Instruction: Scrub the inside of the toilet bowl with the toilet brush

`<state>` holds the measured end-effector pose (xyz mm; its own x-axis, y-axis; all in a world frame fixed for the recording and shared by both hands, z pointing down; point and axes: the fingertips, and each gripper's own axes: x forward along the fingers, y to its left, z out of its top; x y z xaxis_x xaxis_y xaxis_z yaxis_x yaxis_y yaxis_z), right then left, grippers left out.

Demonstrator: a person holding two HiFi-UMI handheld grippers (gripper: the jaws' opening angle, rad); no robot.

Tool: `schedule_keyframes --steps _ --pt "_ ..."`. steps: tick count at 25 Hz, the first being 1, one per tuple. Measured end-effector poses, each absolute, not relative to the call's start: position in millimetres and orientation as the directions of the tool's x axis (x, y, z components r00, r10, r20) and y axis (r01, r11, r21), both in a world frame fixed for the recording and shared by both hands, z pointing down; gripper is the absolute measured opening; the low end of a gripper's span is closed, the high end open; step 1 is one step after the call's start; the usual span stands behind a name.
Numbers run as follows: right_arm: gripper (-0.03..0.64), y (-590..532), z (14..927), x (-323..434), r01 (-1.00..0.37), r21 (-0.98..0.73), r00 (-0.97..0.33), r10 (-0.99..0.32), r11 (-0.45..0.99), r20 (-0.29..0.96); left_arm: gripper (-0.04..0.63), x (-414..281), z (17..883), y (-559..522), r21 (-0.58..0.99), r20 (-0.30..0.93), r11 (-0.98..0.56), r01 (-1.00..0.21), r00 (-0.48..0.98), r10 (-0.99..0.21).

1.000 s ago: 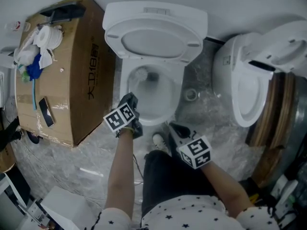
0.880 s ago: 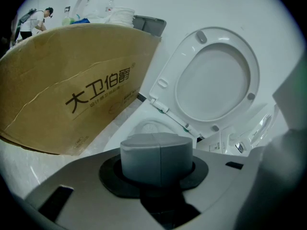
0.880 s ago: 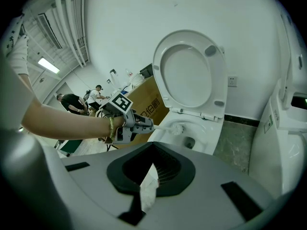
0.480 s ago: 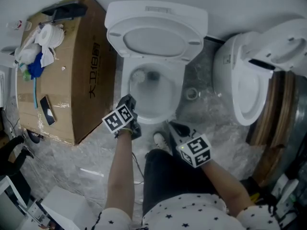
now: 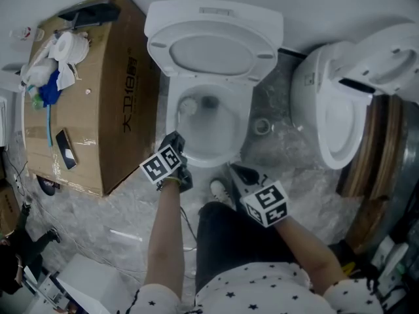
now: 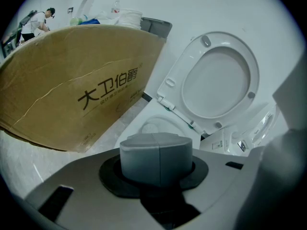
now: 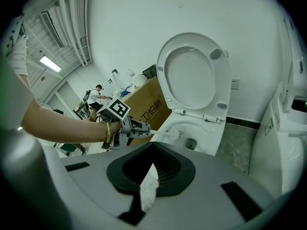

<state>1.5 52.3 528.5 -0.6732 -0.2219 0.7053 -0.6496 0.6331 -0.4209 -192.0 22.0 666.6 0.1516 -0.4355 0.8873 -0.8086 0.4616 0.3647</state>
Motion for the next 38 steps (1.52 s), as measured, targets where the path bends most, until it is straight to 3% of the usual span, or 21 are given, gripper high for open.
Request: schedule_keyframes --steps 38 --pt "0.006 71 506 -3 -0.629 -0.393 -0.684 -0.236 0.671 0.691 0.156 -175 667 112 0.348 0.915 0.553 -0.757 0.147 -0.375"
